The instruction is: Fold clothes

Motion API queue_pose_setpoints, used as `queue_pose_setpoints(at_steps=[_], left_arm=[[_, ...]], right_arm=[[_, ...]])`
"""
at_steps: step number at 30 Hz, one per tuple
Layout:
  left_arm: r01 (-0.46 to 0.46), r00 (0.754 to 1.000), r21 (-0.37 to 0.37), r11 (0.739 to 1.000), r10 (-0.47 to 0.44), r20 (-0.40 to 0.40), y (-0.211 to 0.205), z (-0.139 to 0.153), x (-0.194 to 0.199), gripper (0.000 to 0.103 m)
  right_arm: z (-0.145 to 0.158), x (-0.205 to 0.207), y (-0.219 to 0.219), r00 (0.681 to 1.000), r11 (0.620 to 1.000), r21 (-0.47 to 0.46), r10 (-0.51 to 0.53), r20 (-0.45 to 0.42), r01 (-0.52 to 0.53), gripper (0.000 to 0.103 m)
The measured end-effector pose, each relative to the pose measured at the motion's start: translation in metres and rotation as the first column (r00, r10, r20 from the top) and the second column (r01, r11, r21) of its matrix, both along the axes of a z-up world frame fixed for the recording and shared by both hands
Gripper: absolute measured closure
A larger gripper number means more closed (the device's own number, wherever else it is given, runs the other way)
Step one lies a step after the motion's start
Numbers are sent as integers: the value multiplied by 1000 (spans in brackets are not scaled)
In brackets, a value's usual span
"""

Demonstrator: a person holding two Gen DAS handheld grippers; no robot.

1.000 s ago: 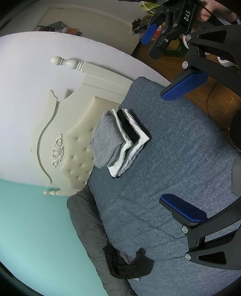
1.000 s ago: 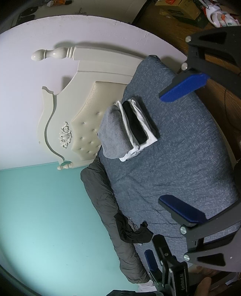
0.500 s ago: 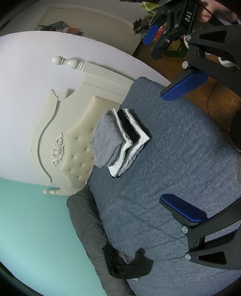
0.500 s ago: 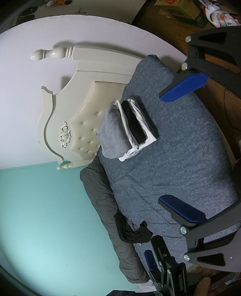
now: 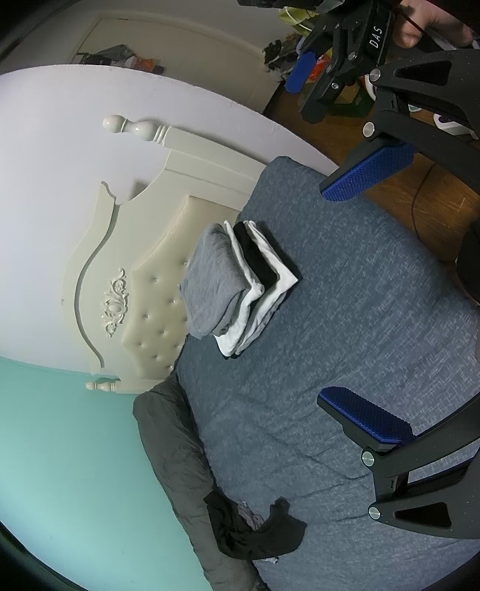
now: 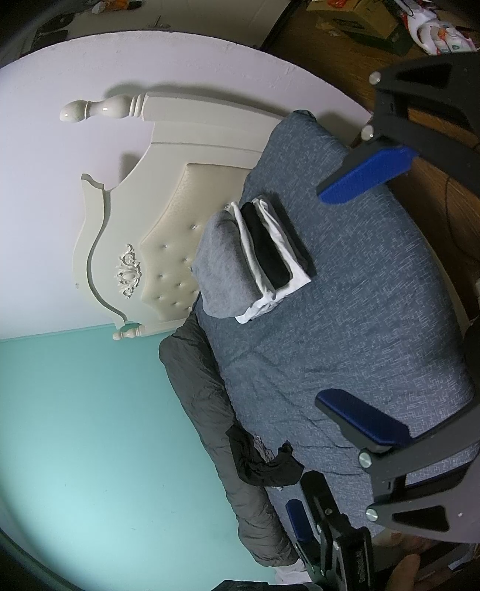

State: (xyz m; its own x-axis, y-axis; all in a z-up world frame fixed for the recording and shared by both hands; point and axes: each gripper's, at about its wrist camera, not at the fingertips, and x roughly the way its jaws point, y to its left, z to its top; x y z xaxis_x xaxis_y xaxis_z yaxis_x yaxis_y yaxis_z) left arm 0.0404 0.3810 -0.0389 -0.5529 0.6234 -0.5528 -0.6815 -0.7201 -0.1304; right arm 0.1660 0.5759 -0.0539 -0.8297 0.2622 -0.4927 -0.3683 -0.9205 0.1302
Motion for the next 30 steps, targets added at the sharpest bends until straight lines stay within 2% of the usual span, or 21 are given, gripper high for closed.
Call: queue_pose_setpoints(at_steps=[30], left_arm=[[13, 1000, -3, 1000, -13, 21, 3, -1, 1, 0]], right_arm=[[0, 1, 3, 1000, 1000, -5, -1, 0, 1, 2]])
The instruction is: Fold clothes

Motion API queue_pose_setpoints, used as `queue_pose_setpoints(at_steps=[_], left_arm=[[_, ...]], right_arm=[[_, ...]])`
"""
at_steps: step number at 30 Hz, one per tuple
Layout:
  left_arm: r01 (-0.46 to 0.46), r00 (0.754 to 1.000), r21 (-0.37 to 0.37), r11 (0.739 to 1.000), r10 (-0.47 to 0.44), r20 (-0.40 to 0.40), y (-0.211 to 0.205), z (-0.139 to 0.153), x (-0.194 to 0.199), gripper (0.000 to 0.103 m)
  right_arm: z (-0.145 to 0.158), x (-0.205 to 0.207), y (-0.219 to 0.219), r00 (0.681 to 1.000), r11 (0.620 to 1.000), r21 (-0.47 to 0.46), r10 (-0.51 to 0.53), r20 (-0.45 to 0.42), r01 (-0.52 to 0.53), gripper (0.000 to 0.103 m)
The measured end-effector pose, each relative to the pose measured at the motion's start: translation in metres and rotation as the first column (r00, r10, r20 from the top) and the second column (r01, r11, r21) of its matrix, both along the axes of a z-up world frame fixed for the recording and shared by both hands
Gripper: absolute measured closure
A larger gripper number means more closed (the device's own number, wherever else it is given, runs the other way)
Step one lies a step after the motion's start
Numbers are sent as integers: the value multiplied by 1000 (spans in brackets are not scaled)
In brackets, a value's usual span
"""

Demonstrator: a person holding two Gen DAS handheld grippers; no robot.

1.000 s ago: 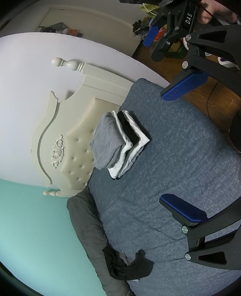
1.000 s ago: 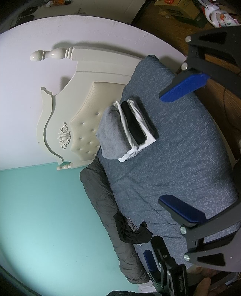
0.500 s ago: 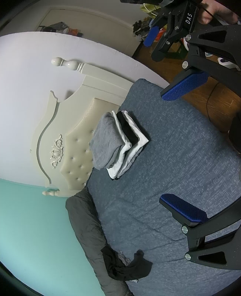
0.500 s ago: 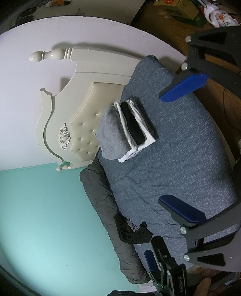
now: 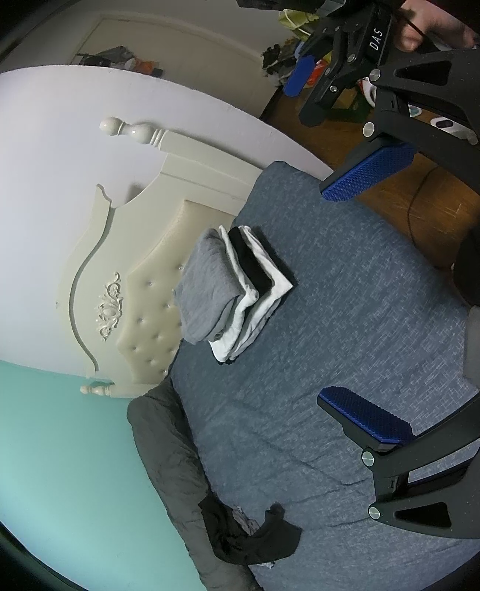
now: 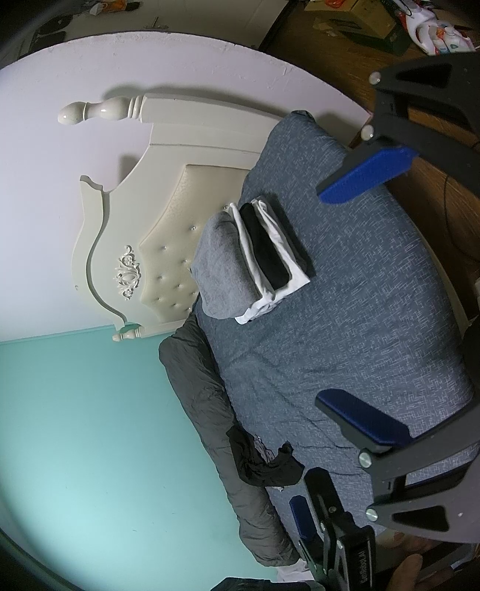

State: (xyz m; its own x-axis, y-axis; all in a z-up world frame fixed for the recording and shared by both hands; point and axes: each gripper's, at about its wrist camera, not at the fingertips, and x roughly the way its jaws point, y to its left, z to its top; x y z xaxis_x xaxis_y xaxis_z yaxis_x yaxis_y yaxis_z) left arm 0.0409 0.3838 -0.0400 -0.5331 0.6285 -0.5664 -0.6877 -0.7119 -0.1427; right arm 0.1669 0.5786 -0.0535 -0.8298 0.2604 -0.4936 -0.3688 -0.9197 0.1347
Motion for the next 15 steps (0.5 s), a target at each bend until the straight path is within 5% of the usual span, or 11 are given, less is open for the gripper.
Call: queue_pose_setpoints(at_steps=[15], left_arm=[[-6, 1000, 2, 1000, 6, -8, 0, 0, 0, 0]], right_arm=[[-2, 0, 0, 1000, 1000, -4, 0, 4, 0, 2]])
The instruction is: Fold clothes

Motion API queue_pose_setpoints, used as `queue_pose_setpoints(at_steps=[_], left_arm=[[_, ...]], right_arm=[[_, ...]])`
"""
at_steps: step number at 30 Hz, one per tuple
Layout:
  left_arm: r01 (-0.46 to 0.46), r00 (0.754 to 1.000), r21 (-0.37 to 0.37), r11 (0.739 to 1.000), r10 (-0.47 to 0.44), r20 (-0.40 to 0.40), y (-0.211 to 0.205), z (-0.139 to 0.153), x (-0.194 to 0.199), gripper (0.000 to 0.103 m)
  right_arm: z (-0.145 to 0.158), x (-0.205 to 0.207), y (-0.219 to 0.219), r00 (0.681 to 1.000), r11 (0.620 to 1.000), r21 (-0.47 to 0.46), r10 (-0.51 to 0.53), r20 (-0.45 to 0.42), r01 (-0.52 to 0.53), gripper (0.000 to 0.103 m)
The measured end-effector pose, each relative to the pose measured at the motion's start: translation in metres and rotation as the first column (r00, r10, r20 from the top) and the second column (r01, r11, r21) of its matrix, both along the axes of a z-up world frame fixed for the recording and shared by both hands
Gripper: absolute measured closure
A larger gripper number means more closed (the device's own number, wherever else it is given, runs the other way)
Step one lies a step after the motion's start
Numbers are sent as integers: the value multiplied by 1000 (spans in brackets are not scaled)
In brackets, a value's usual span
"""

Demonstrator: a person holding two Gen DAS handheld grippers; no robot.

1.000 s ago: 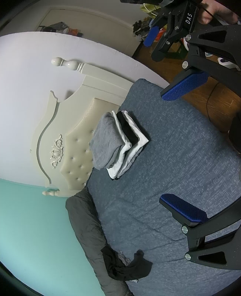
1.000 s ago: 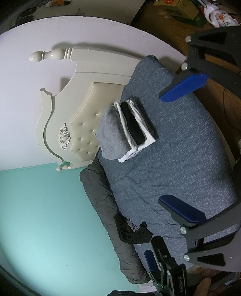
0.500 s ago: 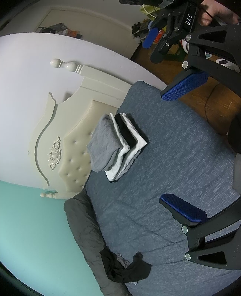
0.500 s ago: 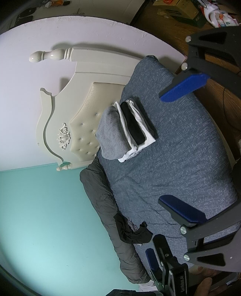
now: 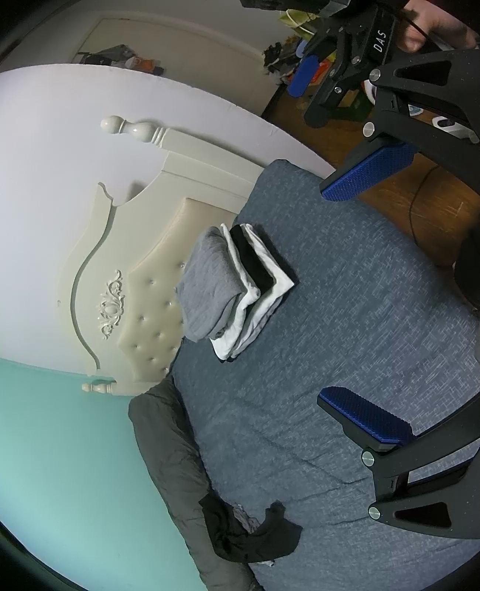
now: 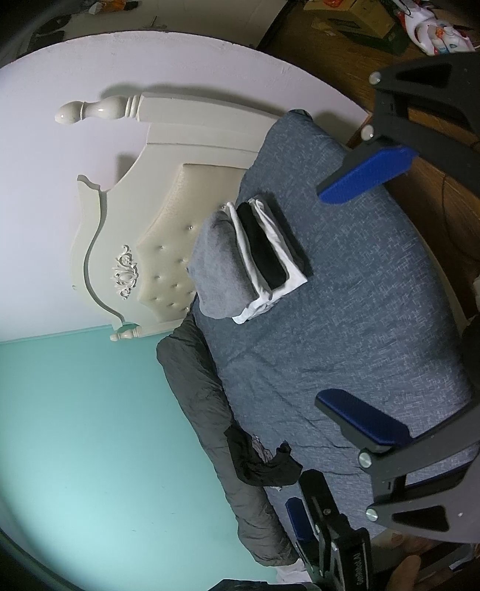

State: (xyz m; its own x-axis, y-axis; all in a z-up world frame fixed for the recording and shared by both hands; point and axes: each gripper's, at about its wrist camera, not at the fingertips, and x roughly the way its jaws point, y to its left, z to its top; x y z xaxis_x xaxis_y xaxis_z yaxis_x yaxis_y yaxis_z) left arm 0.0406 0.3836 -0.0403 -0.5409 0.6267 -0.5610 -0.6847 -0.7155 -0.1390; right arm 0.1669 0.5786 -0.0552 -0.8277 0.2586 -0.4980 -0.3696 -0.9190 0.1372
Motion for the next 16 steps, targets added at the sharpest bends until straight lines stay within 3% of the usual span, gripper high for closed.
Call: queue_pose_setpoints(at_steps=[16], left_arm=[[-3, 1000, -4, 1000, 3, 4, 0, 0, 0, 0]], right_arm=[[1, 0, 1, 1000, 1000, -1, -2, -1, 2, 2]])
